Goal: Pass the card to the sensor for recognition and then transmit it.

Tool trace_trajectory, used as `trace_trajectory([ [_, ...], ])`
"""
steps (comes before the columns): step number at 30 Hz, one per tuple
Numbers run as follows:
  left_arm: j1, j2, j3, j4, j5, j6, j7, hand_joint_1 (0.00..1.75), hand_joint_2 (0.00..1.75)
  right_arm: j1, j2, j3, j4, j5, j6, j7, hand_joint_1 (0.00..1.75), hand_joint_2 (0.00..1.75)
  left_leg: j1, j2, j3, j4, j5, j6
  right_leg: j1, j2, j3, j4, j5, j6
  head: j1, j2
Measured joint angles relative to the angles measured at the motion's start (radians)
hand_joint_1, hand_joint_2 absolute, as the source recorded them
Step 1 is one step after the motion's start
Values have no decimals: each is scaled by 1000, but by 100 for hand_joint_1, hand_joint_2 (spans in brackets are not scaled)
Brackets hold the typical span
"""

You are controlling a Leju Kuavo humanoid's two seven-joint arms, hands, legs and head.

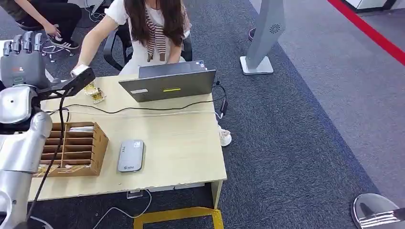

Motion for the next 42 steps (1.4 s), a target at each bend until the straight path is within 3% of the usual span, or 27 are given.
trace_trajectory([
  [4, 75, -1, 12, -59, 34, 49, -31, 0, 175, 4, 0, -5, 0, -8, -3, -10, 0, 175, 0, 0, 0, 0, 0, 0, 0, 0, 0, 0, 0, 0, 0, 0],
  [7, 178, -2, 30, -164, 100, 93, -82, 0, 175, 7, 1, -15, 0, -28, -16, -11, 0, 175, -1, 2, 1, -1, -1, 0, 0, 2, 0, 0, 0, 0, 0, 0],
  [14, 661, -9, 55, -531, 228, 180, -186, 0, 175, 23, 3, -74, 1, -92, -37, -56, 0, 175, -1, 5, 0, -2, -5, 1, -1, 5, -1, -1, -4, 0, 0, 0],
  [16, 785, -6, 72, -591, 244, 221, -210, 0, 175, 28, 3, -90, 1, -99, -37, -65, 0, 175, -1, 5, 0, -2, -5, 0, -1, 5, -1, -1, -4, 0, 0, 0],
  [20, 928, -6, 137, -628, 250, 282, -261, 0, 175, 30, 3, -106, 2, -93, -35, -70, 0, 175, -1, 4, -1, -2, -5, 0, -1, 3, -2, -1, -4, 1, 0, 0],
  [26, 989, -7, 205, -621, 228, 289, -258, 0, 175, 29, 3, -113, 2, -80, -32, -73, 0, 175, 0, 2, -1, -2, -4, 1, 0, 0, -1, -1, -4, 0, 0, 0],
  [42, 935, -6, 285, -511, 172, 259, -195, 0, 175, 28, 3, -117, 2, -54, -20, -62, 0, 175, 0, 2, -1, -1, -3, 1, 0, 0, -1, -1, -3, 0, 0, 0],
])
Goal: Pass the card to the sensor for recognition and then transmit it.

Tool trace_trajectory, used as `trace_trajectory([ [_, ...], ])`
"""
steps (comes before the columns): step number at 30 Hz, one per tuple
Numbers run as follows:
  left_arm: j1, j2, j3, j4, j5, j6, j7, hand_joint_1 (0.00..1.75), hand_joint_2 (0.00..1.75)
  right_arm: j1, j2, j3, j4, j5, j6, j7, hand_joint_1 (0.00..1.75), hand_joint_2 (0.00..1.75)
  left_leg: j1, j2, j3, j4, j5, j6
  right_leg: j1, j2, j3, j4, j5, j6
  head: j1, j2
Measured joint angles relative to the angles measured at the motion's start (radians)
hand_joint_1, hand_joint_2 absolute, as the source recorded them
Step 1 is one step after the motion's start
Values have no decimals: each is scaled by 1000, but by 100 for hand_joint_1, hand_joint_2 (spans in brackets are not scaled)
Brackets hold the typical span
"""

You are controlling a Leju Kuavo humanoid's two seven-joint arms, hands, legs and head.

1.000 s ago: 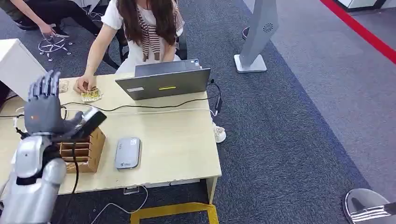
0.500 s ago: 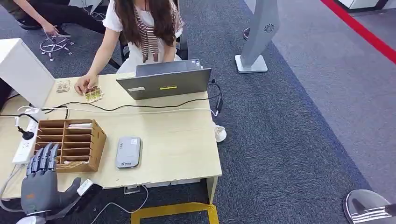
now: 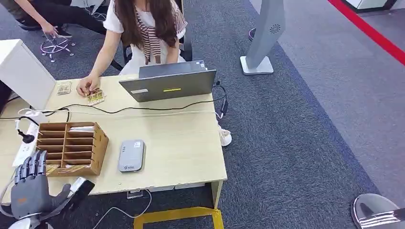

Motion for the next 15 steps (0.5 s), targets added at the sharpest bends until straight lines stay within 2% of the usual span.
trace_trajectory([
  [8, -23, 0, 3, 29, -4, -6, 7, 0, 175, 0, 0, 0, 0, 3, 2, 0, 0, 175, 0, 0, 0, 0, 0, 0, 0, 0, 0, 0, 0, 0, 0, 0],
  [15, -53, 0, 3, 62, -34, -48, 32, 0, 175, -1, 0, 0, 0, 8, 6, 0, 0, 175, 0, 0, 0, 0, 0, 0, 0, 0, 0, 0, 0, 0, 0, 0],
])
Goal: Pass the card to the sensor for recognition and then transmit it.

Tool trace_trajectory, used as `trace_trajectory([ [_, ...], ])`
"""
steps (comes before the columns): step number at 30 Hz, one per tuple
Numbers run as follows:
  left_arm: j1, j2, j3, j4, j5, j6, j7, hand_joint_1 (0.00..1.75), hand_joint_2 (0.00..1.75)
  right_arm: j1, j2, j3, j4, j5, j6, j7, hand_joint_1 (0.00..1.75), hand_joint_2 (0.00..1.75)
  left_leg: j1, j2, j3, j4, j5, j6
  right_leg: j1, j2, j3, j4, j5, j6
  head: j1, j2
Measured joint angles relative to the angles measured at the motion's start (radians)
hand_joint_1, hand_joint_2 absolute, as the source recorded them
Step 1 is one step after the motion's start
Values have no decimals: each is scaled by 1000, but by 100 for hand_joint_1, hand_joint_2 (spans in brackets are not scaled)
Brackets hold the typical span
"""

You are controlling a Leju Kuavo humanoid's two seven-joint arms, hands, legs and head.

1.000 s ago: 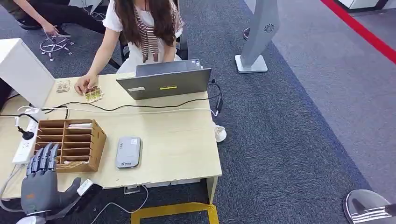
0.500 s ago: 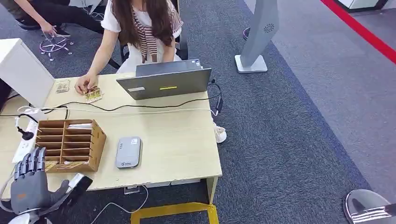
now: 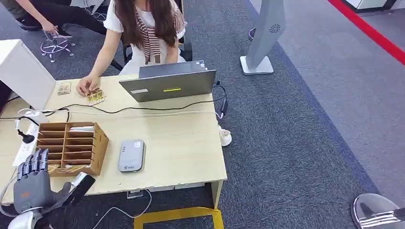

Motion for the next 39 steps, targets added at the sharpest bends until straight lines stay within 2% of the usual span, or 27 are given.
trace_trajectory([
  [12, -54, 0, 0, 45, -14, -95, 51, 0, 175, -1, 0, -3, 0, 6, 1, 5, 0, 175, 0, 0, 0, 0, 0, 0, 0, 0, 0, 0, 0, 0, 0, 0],
  [39, -85, -7, -15, 55, -28, -117, 53, 0, 175, -3, 0, -4, 0, 14, 18, -12, 0, 175, 0, 0, 0, 0, 0, 0, 0, 0, 0, 0, 0, 0, 0, 0],
])
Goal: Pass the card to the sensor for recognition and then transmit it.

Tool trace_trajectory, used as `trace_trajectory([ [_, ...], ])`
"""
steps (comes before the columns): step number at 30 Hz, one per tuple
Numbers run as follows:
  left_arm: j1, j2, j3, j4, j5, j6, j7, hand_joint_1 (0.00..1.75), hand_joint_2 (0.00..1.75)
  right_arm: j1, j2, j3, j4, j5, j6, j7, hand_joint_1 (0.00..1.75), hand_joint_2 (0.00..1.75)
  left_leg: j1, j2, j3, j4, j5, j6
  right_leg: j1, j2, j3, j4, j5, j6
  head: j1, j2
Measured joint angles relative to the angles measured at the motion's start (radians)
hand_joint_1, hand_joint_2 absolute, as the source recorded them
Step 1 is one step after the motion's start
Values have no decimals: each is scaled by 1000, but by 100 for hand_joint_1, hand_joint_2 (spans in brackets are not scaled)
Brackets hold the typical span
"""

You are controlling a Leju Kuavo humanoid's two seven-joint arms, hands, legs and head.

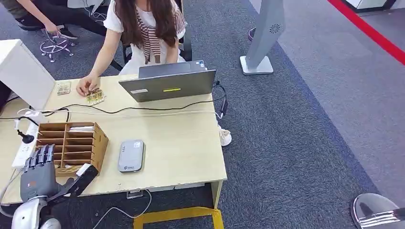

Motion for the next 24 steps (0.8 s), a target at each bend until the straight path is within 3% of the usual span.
trace_trajectory([
  [16, -3, -3, -10, 14, -3, -12, 8, 0, 175, 0, 0, 0, 0, 3, 1, 0, 0, 175, 0, 0, 0, 0, 0, 0, 0, 0, 0, 0, 0, 0, 0, 0],
  [17, -3, -3, -11, 16, -3, -12, 8, 175, 175, 0, 0, 0, 0, 3, 1, 0, 0, 175, 0, 0, 0, 0, 0, 0, 0, 0, 0, 0, 0, 0, 0, 0],
  [24, -2, -2, -14, 19, -3, -19, 8, 175, 175, 0, 0, 0, 0, 3, 2, 0, 0, 175, 0, 0, 0, 0, 0, 0, 0, 0, 0, 0, 0, 0, 0, 0],
])
